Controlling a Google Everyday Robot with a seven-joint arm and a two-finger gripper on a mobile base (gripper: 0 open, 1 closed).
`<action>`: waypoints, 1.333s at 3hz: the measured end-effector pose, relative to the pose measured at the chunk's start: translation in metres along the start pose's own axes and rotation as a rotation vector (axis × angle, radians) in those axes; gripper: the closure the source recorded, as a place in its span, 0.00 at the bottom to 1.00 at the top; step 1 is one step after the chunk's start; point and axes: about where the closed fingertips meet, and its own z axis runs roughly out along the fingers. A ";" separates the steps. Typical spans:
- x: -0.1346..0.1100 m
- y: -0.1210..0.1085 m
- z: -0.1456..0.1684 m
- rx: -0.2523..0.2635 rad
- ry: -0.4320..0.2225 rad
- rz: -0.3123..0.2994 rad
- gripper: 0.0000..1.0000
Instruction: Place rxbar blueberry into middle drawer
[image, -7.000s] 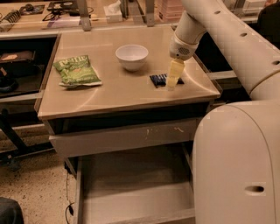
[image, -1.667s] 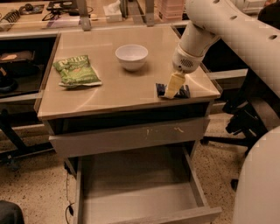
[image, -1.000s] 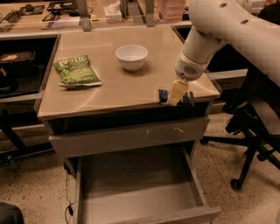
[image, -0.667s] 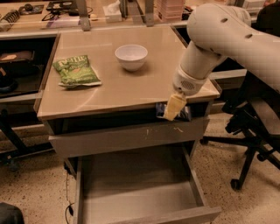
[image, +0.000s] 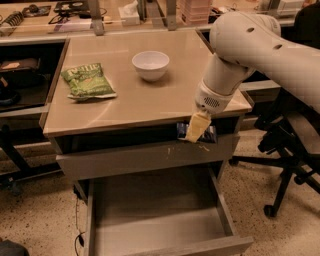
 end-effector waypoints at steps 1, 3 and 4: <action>0.005 0.022 0.015 -0.043 -0.024 0.039 1.00; 0.030 0.103 0.097 -0.189 -0.014 0.150 1.00; 0.030 0.103 0.097 -0.190 -0.014 0.150 1.00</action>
Offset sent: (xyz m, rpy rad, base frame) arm -0.1222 0.0363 -0.1080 0.0887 0.1659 -0.1590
